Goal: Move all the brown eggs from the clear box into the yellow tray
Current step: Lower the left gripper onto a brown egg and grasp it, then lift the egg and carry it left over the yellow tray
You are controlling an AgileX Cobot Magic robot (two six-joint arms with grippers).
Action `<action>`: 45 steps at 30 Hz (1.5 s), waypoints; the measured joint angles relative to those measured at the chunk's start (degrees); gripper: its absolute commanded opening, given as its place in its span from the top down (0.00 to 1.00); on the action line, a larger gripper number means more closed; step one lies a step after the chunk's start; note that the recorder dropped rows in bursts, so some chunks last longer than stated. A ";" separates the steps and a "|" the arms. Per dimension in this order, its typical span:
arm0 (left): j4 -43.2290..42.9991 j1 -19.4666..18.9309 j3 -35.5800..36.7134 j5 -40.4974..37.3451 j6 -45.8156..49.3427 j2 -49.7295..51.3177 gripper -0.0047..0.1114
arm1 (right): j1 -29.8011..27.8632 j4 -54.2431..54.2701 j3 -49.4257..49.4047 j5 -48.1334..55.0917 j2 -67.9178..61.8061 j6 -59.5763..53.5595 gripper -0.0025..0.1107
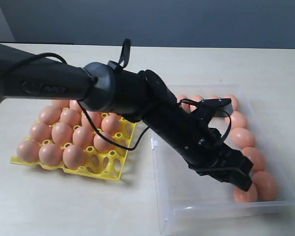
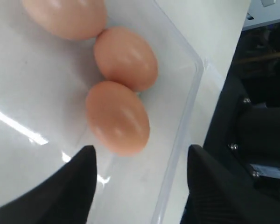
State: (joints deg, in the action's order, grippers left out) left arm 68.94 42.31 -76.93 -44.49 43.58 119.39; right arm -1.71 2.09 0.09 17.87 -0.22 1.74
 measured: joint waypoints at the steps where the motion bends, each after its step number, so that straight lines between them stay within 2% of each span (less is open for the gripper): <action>1: -0.13 0.52 -0.70 1.04 -0.28 0.58 0.49 | 0.00 0.00 0.00 0.00 0.00 0.00 0.98; 5: -0.49 0.77 -2.68 3.39 -1.22 2.46 0.49 | 0.00 0.00 0.00 0.00 0.00 0.00 0.98; 16: -2.16 1.23 -5.76 3.80 -2.93 6.80 0.49 | 0.00 0.00 0.00 0.00 0.00 0.00 0.98; 26: -4.55 5.69 -8.44 5.58 -4.28 9.04 0.49 | 0.00 0.00 0.00 0.00 0.00 0.00 0.98; 29: -5.01 6.21 -9.60 6.08 -5.52 9.92 0.58 | 0.00 0.00 0.00 0.00 0.00 0.00 0.98; 35: -9.54 6.36 -11.56 6.37 -8.19 9.92 0.95 | 0.00 0.00 0.00 0.00 0.00 0.00 0.98; 37: -10.77 5.60 -11.88 6.37 -8.51 9.79 0.95 | 0.00 0.00 0.00 0.00 0.00 0.00 0.98; 43: -23.15 1.21 -11.61 7.71 -8.81 2.59 0.96 | 0.00 0.00 0.00 0.00 0.00 0.00 0.98; 45: -24.65 -0.53 -8.61 12.02 -8.81 -2.01 0.96 | 0.00 0.00 0.00 0.00 0.00 0.00 0.98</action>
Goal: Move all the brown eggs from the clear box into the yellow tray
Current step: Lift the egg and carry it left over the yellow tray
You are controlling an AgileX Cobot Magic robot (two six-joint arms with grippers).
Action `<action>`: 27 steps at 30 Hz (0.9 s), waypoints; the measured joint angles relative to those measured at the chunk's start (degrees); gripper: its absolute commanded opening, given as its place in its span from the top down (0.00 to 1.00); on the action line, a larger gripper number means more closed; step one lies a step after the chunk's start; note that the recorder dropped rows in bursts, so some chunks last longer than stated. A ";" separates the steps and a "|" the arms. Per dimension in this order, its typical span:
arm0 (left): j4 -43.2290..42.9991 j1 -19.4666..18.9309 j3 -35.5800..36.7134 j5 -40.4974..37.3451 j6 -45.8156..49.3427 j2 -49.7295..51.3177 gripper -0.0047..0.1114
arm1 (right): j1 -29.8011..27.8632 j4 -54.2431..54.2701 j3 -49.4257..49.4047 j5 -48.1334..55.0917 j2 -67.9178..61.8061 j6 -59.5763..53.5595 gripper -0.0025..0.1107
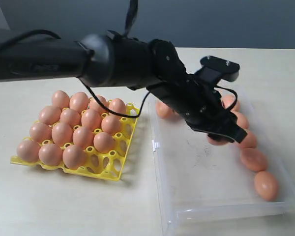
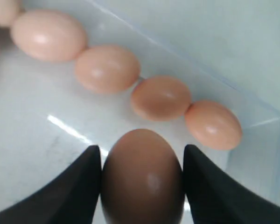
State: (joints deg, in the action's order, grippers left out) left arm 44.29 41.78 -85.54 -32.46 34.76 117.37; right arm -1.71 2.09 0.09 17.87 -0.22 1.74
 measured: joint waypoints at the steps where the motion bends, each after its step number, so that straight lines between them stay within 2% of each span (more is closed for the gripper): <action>1: -0.26 -0.35 0.94 1.94 0.00 -1.13 0.96 | 0.00 0.00 0.00 0.00 0.00 0.00 0.98; 6: -1.27 -1.14 9.07 15.22 0.00 -9.21 0.96 | 0.00 0.00 0.00 0.00 0.00 0.00 0.98; 8: -1.36 -1.14 15.47 23.98 0.00 -15.62 0.96 | 0.00 0.00 0.00 0.00 0.00 0.00 0.98; 11: -1.21 -1.14 23.13 32.82 0.00 -22.05 0.96 | 0.00 0.00 0.00 0.00 0.00 0.00 0.98; 20: 3.87 -0.44 49.35 55.76 -2.14 -38.53 0.96 | 0.00 0.00 0.00 0.00 0.00 0.00 0.98; 23: -1.67 0.63 55.85 63.40 -10.66 -39.91 0.96 | 0.00 0.00 0.00 0.00 0.00 0.00 0.98; 24: -6.58 1.07 57.80 65.48 -14.96 -40.04 0.96 | 0.00 0.00 0.00 0.00 0.00 0.00 0.98; 27: -14.25 1.48 61.02 69.12 -22.59 -39.38 0.96 | 0.00 0.00 0.00 0.00 0.00 0.00 0.98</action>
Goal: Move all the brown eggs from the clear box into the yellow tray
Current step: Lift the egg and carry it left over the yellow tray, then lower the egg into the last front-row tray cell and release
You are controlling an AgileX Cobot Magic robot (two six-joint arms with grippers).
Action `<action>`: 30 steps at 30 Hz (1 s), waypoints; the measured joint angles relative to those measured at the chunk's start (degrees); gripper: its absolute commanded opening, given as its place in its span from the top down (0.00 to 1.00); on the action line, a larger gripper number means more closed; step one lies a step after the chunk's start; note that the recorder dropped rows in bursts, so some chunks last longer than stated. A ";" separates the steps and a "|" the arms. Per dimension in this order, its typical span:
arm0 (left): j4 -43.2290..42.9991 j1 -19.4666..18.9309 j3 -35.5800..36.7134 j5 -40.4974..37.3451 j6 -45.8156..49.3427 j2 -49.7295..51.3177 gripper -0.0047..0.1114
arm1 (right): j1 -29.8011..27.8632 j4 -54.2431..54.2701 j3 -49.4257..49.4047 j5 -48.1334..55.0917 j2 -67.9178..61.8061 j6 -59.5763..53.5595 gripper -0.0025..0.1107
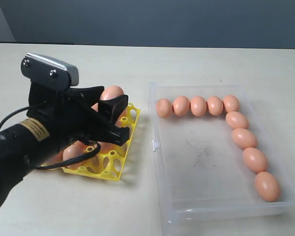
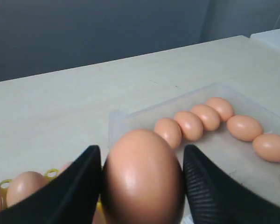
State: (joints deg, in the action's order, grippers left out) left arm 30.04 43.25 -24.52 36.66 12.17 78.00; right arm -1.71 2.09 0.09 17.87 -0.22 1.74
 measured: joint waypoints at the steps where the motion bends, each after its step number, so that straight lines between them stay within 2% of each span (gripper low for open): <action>1: -0.01 0.13 0.86 1.44 -1.16 0.52 0.96 | 0.00 0.00 0.00 0.00 0.00 0.00 0.98; 6: 6.46 0.23 6.35 9.04 -4.16 2.85 0.96 | 0.00 0.00 0.00 0.00 0.00 0.00 0.98; 13: 4.21 0.23 7.52 6.96 -6.48 3.19 0.96 | 0.00 0.00 0.00 0.00 0.00 0.00 0.98; 24: 3.38 0.23 7.52 7.24 -9.36 11.88 0.96 | 0.00 0.00 0.00 0.00 0.00 0.00 0.98; 30: 2.28 0.23 7.52 7.38 -10.64 13.04 0.96 | 0.00 0.00 0.00 0.00 0.00 0.00 0.98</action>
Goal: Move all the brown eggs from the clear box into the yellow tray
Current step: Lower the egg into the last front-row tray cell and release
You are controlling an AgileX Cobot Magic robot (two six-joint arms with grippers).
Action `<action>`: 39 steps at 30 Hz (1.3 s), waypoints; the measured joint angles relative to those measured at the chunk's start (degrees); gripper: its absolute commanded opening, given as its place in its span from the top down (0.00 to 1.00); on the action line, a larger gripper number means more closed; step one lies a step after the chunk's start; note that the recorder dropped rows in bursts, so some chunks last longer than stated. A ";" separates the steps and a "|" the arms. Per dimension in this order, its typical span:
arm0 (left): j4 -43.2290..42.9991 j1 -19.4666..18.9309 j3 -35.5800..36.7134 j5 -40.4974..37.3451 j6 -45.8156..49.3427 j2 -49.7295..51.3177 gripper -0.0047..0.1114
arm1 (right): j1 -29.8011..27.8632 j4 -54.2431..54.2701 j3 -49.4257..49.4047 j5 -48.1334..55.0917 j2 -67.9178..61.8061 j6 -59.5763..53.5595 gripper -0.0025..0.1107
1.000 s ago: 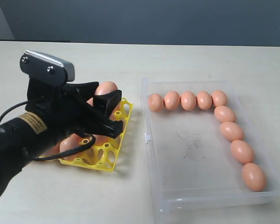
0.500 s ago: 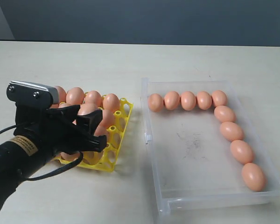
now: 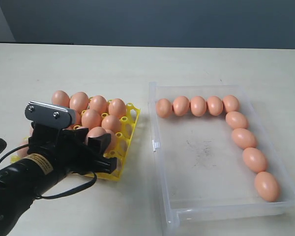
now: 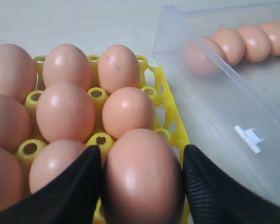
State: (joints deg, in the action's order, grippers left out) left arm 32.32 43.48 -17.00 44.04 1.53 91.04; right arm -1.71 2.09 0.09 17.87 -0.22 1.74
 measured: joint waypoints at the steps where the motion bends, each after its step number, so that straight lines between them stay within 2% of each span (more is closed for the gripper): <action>1: -0.15 0.00 0.00 0.00 0.00 0.00 0.96 | 0.00 0.00 0.00 0.00 0.00 0.00 0.98; 16: -1.12 0.00 0.00 -4.55 -1.53 0.00 0.95 | 0.00 0.00 0.00 0.00 0.00 0.00 0.98; 19: -1.23 0.00 0.00 -6.63 -2.32 0.00 0.87 | 0.00 0.00 0.00 0.00 0.00 0.00 0.98; 22: -1.31 0.00 0.00 -8.28 -2.48 0.00 0.63 | 0.00 0.00 0.00 0.00 0.00 0.00 0.98; 24: -1.31 0.00 0.00 -8.54 -2.58 0.00 0.51 | 0.00 0.00 0.00 0.00 0.00 0.00 0.98; 26: -1.21 0.00 0.00 -8.54 -2.58 0.00 0.45 | 0.00 0.00 0.00 0.00 0.00 0.00 0.98; 39: -1.19 0.00 0.00 -2.90 -4.08 -0.36 0.46 | 0.00 0.00 0.00 0.00 0.00 0.00 0.98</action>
State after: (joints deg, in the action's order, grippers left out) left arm 31.13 43.48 -17.00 41.14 -2.55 90.67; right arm -1.71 2.09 0.09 17.87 -0.22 1.74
